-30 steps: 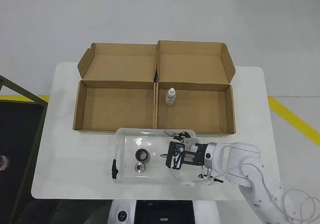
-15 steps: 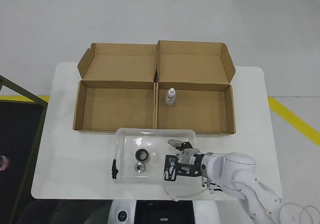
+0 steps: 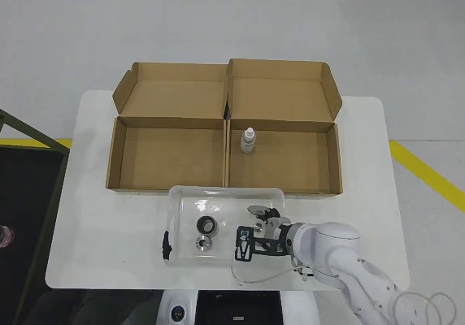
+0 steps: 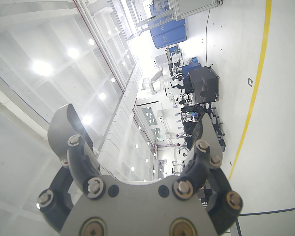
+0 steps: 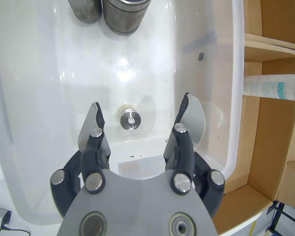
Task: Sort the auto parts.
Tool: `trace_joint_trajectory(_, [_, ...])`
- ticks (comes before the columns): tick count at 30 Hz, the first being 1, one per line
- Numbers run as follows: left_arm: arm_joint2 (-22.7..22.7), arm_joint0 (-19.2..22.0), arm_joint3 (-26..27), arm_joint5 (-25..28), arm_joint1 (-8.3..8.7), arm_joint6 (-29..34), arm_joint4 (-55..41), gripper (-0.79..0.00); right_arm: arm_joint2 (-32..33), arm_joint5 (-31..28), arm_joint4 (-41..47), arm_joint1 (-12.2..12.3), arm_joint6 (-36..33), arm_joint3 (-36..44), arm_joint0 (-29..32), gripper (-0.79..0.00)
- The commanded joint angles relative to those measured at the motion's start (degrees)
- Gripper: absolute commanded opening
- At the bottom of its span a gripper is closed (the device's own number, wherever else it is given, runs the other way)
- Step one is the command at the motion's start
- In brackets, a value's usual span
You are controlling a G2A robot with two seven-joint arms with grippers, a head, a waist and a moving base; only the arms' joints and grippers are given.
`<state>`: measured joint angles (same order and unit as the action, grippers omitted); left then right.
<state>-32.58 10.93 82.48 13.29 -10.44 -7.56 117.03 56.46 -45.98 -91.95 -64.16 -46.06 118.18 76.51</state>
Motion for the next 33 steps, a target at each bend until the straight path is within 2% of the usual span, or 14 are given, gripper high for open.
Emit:
trace_joint_trajectory(1, [0.0,0.0,0.0,0.0,0.0,0.0,0.0,0.0,-0.5,0.0,-0.2,-0.1,-1.0,-0.3,-0.4,-0.249])
trace_joint_trajectory(6, [0.0,0.0,0.0,0.0,0.0,0.0,0.0,0.0,-1.7,0.3,0.0,-0.3,-2.7,-1.3,-1.3,-0.302])
trace_joint_trajectory(11, [0.0,0.0,0.0,0.0,0.0,0.0,0.0,0.0,-2.8,0.3,0.1,-0.5,-3.8,-2.4,-2.2,-0.419])
trace_joint_trajectory(16, [0.0,0.0,0.0,0.0,0.0,0.0,0.0,0.0,-3.6,0.1,0.8,-0.6,-4.7,-3.5,-3.1,-0.468])
trace_joint_trajectory(19, [0.0,0.0,0.0,0.0,0.0,0.0,0.0,0.0,-3.9,0.0,1.3,-0.7,-5.1,-3.9,-3.5,-0.606])
trace_joint_trajectory(21, [0.0,0.0,0.0,0.0,0.0,0.0,0.0,0.0,-4.0,0.0,1.7,-0.7,-5.2,-3.9,-3.7,-0.745])
trace_joint_trajectory(22, [0.0,0.0,0.0,0.0,0.0,0.0,0.0,0.0,-4.1,-0.1,1.8,-0.7,-5.1,-3.9,-3.8,-0.785])
trace_joint_trajectory(28, [0.0,0.0,0.0,0.0,0.0,0.0,0.0,0.0,-3.9,-0.2,3.0,-0.6,-2.5,-3.0,-3.8,-0.785])
trace_joint_trajectory(33, [0.0,0.0,0.0,0.0,0.0,0.0,0.0,0.0,-3.2,-0.3,3.8,-0.4,3.3,-1.7,-3.2,-0.785])
